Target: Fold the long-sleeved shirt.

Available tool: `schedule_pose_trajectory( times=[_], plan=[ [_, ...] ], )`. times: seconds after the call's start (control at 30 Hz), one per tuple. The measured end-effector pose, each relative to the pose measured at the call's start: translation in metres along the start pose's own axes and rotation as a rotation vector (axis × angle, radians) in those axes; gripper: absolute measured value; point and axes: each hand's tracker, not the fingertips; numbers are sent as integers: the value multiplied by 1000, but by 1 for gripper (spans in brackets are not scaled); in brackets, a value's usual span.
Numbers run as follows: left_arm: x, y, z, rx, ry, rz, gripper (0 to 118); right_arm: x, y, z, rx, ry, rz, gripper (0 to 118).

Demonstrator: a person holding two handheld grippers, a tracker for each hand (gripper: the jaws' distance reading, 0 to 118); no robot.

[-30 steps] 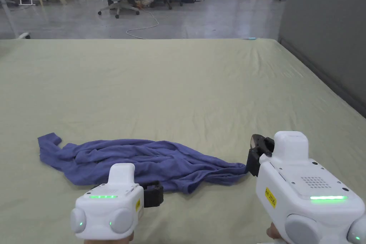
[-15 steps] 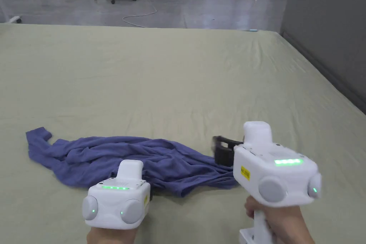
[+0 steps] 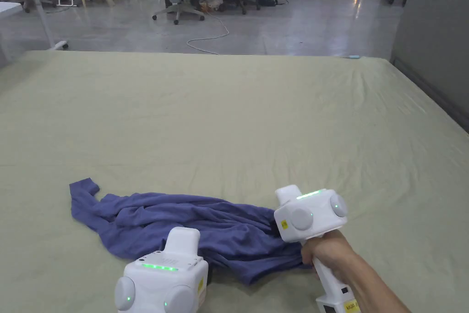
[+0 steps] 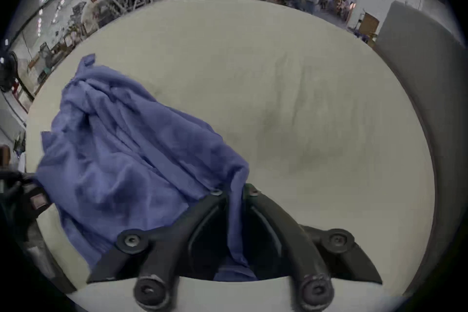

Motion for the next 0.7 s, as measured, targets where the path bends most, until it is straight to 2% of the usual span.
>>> schedule_pose_trajectory(
  times=[0.07,0.2,0.27,0.43,0.5,0.6,0.7],
  plan=[
    [-4,10,4,26,2,6,4,3,1,28,66,-15,-24,5],
    [-19,51,29,136,33,24,4,20,22,98,305,-81,-133,5],
    [-31,81,46,219,37,48,4,29,37,142,422,-74,-166,5],
    [-58,182,106,413,48,50,4,53,92,243,668,-201,-140,5],
    [-61,225,131,490,67,23,4,64,123,275,702,-211,-137,5],
    [-62,286,161,547,65,17,4,77,163,316,766,-319,-114,5],
    [-54,335,179,570,50,23,4,92,195,344,790,-358,-137,5]
  ],
)
